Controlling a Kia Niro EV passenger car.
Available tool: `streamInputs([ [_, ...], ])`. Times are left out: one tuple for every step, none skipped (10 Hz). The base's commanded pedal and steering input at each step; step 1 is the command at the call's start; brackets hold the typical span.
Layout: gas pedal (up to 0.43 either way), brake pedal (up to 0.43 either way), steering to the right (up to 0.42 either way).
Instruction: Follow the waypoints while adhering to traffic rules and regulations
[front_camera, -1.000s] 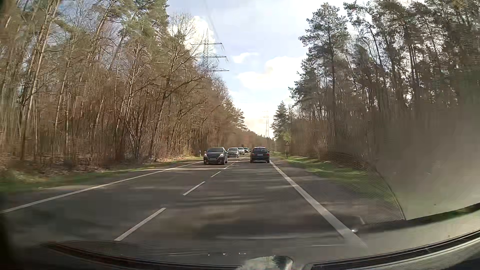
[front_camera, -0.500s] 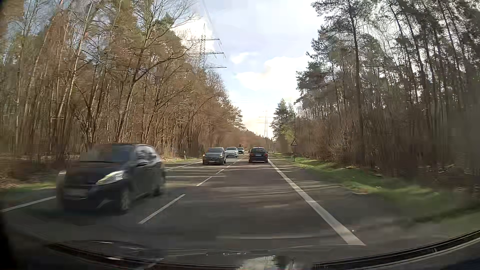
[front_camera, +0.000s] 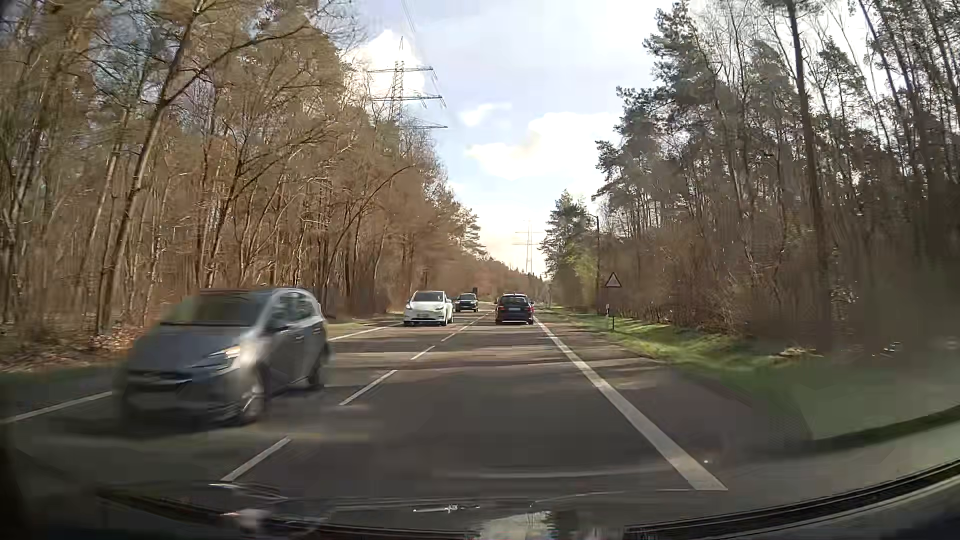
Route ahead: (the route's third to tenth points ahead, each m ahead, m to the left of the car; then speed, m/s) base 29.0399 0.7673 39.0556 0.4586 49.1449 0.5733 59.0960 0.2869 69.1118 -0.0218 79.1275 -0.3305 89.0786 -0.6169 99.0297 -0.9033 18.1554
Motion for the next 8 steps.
streamInputs([
  [0.138,0.0,0.003],
  [0.138,0.0,0.003],
  [0.138,0.0,0.003],
  [0.138,0.0,0.002],
  [0.138,0.0,0.002],
  [0.138,0.0,0.002],
  [0.138,0.0,0.002],
  [0.138,0.0,0.002],
])
